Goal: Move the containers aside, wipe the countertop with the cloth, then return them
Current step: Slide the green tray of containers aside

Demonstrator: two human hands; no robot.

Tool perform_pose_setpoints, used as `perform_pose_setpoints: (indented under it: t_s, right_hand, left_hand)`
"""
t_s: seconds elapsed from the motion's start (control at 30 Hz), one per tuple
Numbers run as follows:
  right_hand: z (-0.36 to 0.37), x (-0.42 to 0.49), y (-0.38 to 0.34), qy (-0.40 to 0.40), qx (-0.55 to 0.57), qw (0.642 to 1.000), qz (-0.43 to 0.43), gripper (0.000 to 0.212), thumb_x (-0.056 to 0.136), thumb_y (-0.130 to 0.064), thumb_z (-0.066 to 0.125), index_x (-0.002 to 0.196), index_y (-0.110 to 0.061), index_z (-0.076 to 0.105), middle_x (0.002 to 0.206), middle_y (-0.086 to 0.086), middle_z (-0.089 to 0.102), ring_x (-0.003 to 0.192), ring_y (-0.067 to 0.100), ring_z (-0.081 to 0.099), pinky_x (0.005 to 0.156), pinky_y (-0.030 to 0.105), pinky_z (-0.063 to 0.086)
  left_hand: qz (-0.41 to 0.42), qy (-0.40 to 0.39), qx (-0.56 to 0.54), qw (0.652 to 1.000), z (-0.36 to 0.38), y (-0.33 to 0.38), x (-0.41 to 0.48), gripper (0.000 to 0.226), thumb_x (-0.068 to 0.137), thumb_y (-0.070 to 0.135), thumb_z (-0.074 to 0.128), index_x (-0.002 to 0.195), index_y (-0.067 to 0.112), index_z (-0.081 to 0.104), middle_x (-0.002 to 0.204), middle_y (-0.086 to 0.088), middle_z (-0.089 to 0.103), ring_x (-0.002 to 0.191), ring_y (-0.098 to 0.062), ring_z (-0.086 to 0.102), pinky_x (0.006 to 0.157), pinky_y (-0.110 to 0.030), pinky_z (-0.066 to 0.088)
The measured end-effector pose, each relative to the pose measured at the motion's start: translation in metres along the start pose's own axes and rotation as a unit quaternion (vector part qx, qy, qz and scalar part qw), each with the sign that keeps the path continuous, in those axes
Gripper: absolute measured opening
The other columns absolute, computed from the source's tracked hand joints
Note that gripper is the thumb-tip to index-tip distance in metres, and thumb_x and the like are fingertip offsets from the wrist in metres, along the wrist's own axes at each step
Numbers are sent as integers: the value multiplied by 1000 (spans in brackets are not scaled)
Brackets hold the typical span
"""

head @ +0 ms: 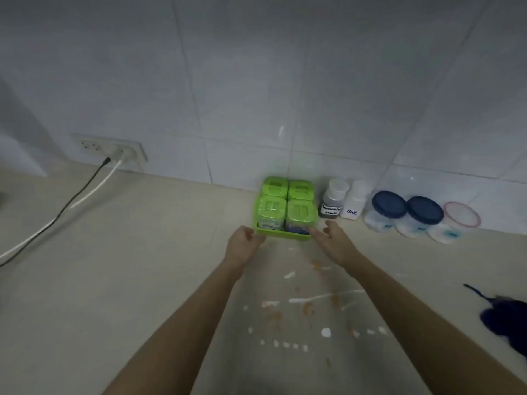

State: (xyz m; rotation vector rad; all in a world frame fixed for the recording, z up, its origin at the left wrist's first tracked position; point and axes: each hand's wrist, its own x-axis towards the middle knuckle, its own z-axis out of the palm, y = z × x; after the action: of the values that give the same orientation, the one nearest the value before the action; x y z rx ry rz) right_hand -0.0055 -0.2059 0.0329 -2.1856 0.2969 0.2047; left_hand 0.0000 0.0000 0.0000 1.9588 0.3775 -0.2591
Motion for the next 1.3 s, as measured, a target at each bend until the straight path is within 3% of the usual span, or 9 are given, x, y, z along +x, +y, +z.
perform_pose_setpoints:
  t_s: [0.13, 0.27, 0.43, 0.57, 0.8, 0.9, 0.97, 1.13, 1.3]
  right_hand:
    - [8, 20, -3, -8, 58, 998, -25, 37, 93, -20, 56, 127, -5, 51, 111, 1, 52, 109, 19, 51, 90, 27, 38]
    - [15, 52, 2, -12, 103, 995, 12, 17, 92, -25, 57, 108, -19, 54, 118, 7, 62, 107, 23, 57, 95, 36, 44]
    - [24, 93, 17, -12, 146, 987, 59, 75, 73, -58, 59, 125, -6, 48, 125, 7, 60, 112, 24, 57, 101, 43, 45]
    - [27, 106, 27, -27, 156, 985, 67, 53, 85, -34, 61, 129, -9, 45, 128, 8, 59, 114, 26, 57, 103, 47, 44]
    - [36, 94, 20, -11, 208, 977, 41, 50, 90, -14, 60, 134, -4, 37, 120, 7, 56, 95, 15, 56, 71, 17, 46]
    - [49, 86, -3, -26, 213, 976, 15, 49, 90, -8, 59, 133, -1, 36, 99, -1, 58, 79, 9, 56, 59, 6, 45]
    - [65, 79, -22, -52, 212, 976, 7, 47, 90, -6, 58, 132, 0, 36, 90, -6, 54, 75, 3, 54, 54, 2, 45]
    - [120, 55, -61, -126, 203, 971, -18, 45, 89, -13, 61, 129, -8, 40, 124, 13, 58, 100, 19, 59, 95, 38, 50]
    - [179, 32, -87, -204, 201, 957, -44, 45, 91, -8, 58, 130, -3, 38, 127, 16, 56, 102, 19, 57, 96, 38, 47]
  left_hand:
    - [-23, 14, -21, 999, -4, -2, 25, 57, 83, 34, 68, 127, 4, 48, 124, -16, 51, 105, -26, 54, 83, -31, 43]
    - [-45, -16, -25, 999, 1, 7, 48, 66, 83, 45, 64, 134, 9, 41, 132, -14, 46, 118, -29, 51, 94, -34, 43]
    - [-64, -37, -94, 993, 14, 14, 72, 65, 83, 48, 63, 132, 11, 42, 127, -11, 55, 116, -29, 55, 99, -39, 44]
    - [-50, -1, -94, 994, 19, 11, 80, 58, 78, 40, 72, 124, 11, 51, 119, -13, 63, 107, -26, 62, 97, -41, 49]
    - [-82, -28, -133, 987, -2, 8, 73, 73, 80, 26, 74, 136, -1, 36, 121, -14, 58, 101, -22, 58, 82, -28, 45]
    - [-94, -25, -135, 986, -29, 0, 63, 39, 80, 26, 74, 104, 7, 50, 106, -10, 61, 93, -22, 61, 73, -25, 51]
    - [-100, -23, -130, 986, -55, -10, 57, 36, 79, 27, 75, 98, 3, 56, 104, -13, 66, 85, -21, 64, 69, -23, 53]
    - [-118, 9, -128, 985, -122, -53, 34, 44, 78, 25, 75, 105, -8, 63, 98, -18, 70, 78, -20, 65, 70, -23, 54]
    - [-145, 64, -151, 976, -175, -97, 0, 44, 79, 26, 74, 105, -7, 63, 105, -23, 70, 85, -25, 66, 89, -35, 53]
